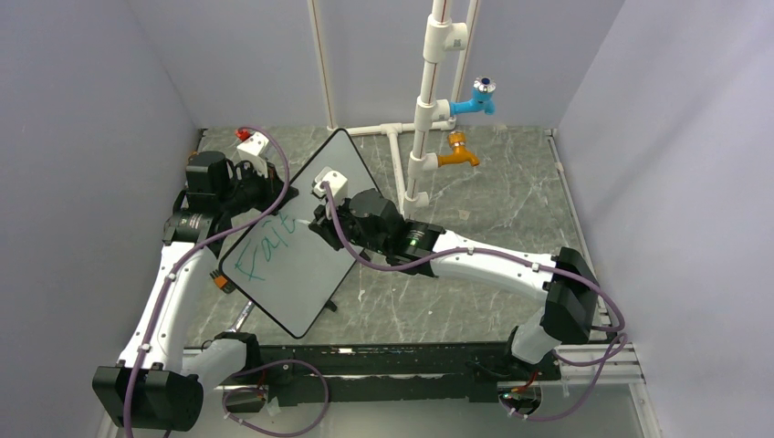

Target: Write a sentence on the whiteboard

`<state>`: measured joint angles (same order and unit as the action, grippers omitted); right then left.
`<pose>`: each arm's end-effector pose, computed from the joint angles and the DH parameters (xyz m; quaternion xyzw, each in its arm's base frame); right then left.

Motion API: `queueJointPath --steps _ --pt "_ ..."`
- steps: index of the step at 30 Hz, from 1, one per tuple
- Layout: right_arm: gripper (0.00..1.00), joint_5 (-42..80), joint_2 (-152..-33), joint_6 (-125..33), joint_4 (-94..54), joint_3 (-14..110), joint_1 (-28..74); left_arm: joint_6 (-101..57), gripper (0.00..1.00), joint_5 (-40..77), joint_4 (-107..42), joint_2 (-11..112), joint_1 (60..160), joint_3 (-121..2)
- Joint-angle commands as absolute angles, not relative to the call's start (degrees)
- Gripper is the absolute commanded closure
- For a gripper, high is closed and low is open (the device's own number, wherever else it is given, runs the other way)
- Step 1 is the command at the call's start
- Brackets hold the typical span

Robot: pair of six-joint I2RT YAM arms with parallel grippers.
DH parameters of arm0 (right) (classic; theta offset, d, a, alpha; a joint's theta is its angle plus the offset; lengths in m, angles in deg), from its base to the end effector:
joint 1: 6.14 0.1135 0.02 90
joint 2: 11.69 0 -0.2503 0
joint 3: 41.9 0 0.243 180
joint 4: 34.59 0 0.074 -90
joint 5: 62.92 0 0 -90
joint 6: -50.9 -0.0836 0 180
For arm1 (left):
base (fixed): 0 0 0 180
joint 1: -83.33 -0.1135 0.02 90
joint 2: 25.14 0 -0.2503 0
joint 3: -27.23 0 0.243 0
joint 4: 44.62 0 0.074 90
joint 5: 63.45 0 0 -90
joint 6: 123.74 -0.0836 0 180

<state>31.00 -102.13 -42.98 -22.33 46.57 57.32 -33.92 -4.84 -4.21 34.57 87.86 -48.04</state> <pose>0.1916 0.3708 0.3167 -0.3737 0.6950 0.3178 0.5257 0.2555 -0.0639 0.3337 0.1789 0.8046 -0.2475 0.5093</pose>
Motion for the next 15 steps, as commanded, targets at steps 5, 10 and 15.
queueJointPath --steps 5,10,15 --pt "1.0 31.2 -99.3 -41.8 -22.7 49.6 57.0 -41.6 1.0 -1.3 -0.1 35.1 88.8 -45.2" --pt "1.0 31.4 -99.6 -41.3 -23.0 51.3 57.0 -41.5 1.0 -1.2 -0.2 34.9 88.8 -45.2" --pt "1.0 32.0 -101.1 -41.0 -23.2 53.5 57.0 -41.5 1.0 -1.4 -0.1 34.9 88.8 -45.2"
